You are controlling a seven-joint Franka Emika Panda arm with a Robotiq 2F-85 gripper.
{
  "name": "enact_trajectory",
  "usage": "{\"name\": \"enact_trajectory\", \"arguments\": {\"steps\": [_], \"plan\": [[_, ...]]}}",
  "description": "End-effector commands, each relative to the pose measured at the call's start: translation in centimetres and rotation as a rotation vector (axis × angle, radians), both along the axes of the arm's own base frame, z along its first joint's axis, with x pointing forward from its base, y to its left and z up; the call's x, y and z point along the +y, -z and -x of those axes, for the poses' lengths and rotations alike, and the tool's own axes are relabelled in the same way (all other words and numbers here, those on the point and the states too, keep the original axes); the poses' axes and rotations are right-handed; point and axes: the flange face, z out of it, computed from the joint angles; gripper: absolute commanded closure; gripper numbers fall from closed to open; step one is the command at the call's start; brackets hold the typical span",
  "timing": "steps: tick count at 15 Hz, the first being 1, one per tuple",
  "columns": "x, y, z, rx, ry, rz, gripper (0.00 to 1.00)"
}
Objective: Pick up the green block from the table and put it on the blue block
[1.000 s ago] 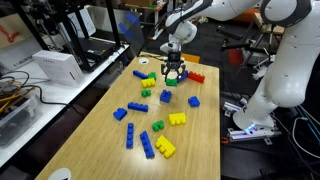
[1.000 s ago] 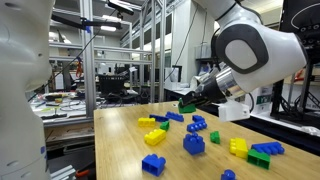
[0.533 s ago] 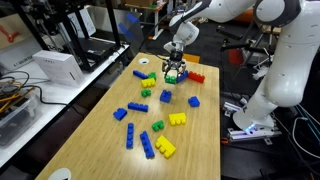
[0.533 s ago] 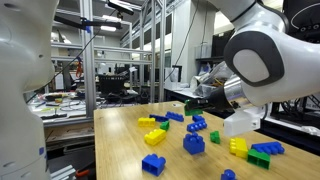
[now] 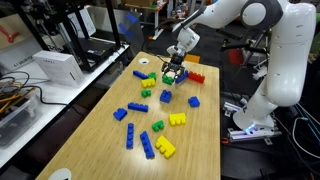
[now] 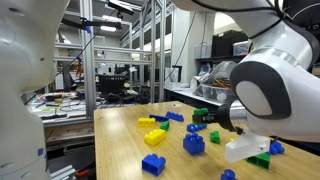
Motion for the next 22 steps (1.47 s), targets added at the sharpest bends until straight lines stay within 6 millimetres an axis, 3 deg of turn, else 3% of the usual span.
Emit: {"name": "enact_trajectory", "arguments": {"steps": [1,6,10,22], "plan": [[-0.1,1.1,-0.9,-0.023,0.027,-0.043,0.55],[2.4,0.8,-2.1,-0.039,-0.023,-0.06,0.55],[3.4,1.7,-2.8,-0.035,-0.039,-0.077,0.55],[2.5,5.9,-1.6,0.013,-0.007,-0.117,0.55]]}}
